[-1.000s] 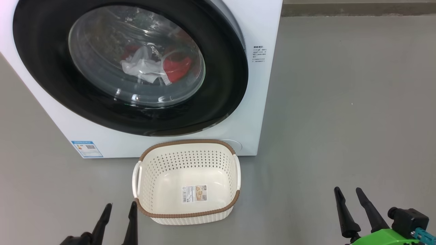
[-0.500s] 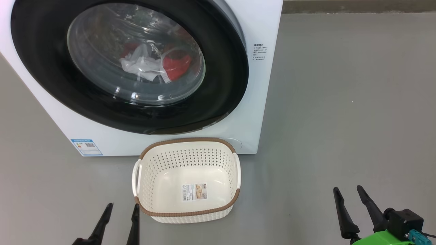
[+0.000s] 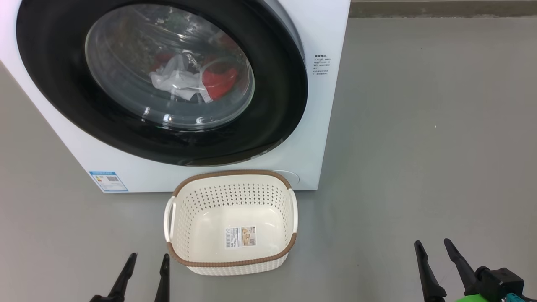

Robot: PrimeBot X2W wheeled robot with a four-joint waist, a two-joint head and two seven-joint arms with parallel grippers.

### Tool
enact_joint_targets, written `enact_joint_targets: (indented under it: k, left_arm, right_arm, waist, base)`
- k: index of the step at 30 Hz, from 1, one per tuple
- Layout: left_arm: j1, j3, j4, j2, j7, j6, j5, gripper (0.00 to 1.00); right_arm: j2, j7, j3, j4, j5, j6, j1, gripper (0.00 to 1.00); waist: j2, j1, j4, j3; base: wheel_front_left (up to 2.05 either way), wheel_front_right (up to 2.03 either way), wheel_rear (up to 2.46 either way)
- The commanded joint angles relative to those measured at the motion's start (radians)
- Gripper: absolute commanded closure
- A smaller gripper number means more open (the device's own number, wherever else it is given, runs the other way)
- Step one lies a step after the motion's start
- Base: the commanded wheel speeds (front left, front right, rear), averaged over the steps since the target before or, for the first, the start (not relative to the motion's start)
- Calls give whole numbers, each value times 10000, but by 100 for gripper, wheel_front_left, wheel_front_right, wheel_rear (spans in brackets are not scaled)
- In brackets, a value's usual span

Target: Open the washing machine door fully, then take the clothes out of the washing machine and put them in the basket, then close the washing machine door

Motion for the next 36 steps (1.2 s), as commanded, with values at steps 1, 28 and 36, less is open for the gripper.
enact_joint_targets:
  k: [1,28,36]
  left_arm:
    - [-199,360,-201,104,-124,-62,4,0]
    - [-1426,-311,-470,104,-124,-41,-465,0]
    - [-1898,-705,-432,104,-124,-3,-844,0]
  right_arm:
    - [-77,-120,219,-227,11,-7,-142,0]
    - [-16,-120,1111,-1392,6667,-7,-5192,100]
    - [-835,-119,1998,-1139,9206,-7,-6986,100]
  waist:
    - [0,0,16,8]
    - [0,0,1374,2013]
    - [0,0,2034,2841]
  base:
    - [0,0,0]
    - [0,0,0]
    - [0,0,0]
